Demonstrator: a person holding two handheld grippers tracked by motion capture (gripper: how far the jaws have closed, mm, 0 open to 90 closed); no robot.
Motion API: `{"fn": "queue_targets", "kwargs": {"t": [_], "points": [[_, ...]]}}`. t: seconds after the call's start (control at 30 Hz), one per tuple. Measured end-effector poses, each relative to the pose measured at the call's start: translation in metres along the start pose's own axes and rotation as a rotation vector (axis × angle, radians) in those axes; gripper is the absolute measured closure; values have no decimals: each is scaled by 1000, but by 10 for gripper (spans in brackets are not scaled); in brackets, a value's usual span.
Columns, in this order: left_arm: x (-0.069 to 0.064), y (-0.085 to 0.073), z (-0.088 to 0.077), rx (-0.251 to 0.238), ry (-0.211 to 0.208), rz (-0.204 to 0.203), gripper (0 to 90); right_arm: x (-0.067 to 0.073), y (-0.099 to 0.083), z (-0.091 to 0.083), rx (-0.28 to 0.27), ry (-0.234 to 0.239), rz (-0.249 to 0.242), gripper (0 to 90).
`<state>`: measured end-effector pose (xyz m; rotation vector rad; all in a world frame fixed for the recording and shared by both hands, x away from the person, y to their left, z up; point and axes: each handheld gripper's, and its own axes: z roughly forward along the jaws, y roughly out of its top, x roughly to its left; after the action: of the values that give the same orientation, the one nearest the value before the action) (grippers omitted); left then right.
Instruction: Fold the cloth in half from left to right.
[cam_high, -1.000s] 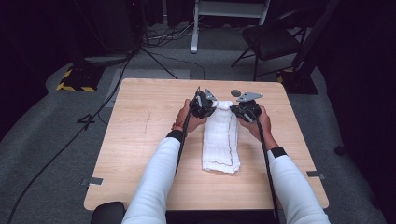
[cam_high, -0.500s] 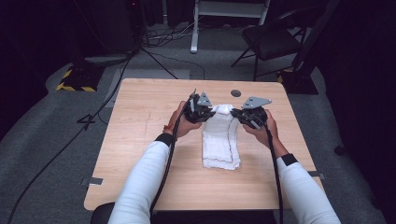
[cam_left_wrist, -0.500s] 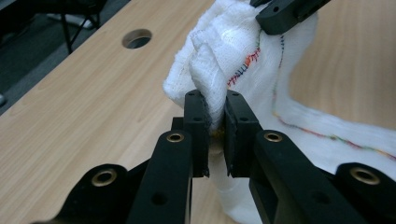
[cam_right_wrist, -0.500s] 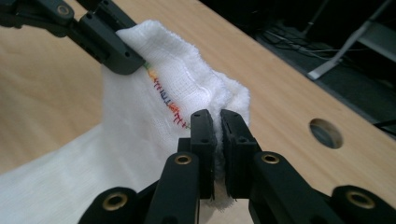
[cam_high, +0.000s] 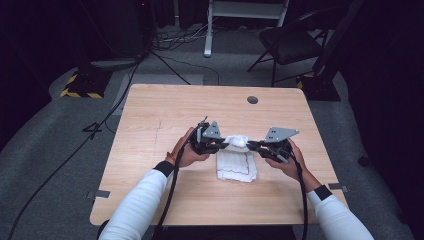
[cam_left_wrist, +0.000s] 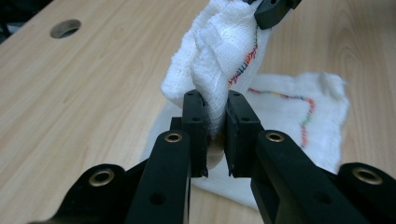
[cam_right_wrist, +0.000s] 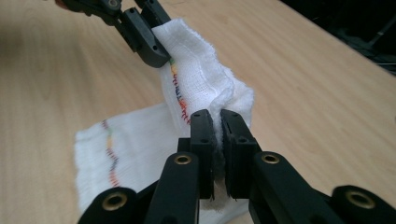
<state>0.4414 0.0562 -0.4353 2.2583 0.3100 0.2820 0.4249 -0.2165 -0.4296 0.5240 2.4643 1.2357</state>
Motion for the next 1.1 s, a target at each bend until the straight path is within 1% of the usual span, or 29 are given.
{"fn": "queue_targets", "kwargs": {"t": [0.07,0.1,0.13,0.17,0.27,0.4,0.47,0.5,0.53,0.57,0.63,0.67,0.73,0.8,0.87,0.9,1.0,1.1], "points": [[-6,-2,0,10,-5,17,803,7,-7,0,16,25,-3,843],[-9,-3,0,10,-17,28,803,11,-10,0,22,39,-3,843],[-12,-4,1,13,-28,26,803,13,-13,-1,26,48,0,843],[-16,-6,2,21,-40,36,801,16,-16,-1,33,54,2,843],[-24,-11,3,32,-61,42,791,22,-22,-3,45,67,-3,841],[-35,-20,5,58,-68,53,789,30,-30,-1,67,78,-10,836],[-39,-24,6,79,-69,70,784,35,-33,1,73,94,-5,833],[-40,-27,5,84,-69,62,780,37,-35,2,86,98,-11,830],[-41,-28,5,86,-64,64,777,40,-36,3,96,98,-15,827],[-42,-30,4,90,-61,59,775,41,-37,5,101,98,-18,825],[-44,-33,5,90,-69,54,774,43,-40,6,113,100,-19,817],[-46,-34,6,96,-66,61,775,43,-41,7,115,99,-17,815],[-48,-36,7,103,-71,57,775,43,-43,6,116,103,-5,814],[-49,-38,8,108,-76,57,776,44,-46,6,121,104,-9,814],[-51,-39,11,110,-76,43,777,46,-48,5,128,106,-14,815],[-50,-39,12,111,-82,48,778,46,-49,5,129,100,-18,816],[-53,-41,14,126,-85,46,778,47,-51,4,138,105,-13,816],[-54,-42,14,122,-86,44,776,48,-54,3,139,108,-13,814]]}}
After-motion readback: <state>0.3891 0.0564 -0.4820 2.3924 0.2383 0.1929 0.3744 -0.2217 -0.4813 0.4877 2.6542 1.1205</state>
